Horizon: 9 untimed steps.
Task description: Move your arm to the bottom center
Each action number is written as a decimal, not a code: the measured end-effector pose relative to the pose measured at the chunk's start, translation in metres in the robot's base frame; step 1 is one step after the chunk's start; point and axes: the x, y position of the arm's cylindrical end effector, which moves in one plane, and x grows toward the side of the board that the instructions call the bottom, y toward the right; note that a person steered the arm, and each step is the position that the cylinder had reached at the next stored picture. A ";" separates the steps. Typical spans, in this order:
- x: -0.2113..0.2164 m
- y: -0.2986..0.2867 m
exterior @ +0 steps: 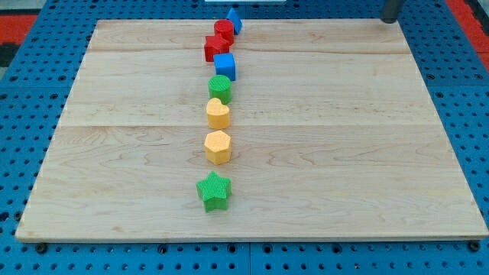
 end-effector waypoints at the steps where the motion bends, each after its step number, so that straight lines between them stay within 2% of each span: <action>1: 0.000 -0.028; 4: 0.000 -0.077; 6: 0.031 -0.095; 9: 0.038 -0.122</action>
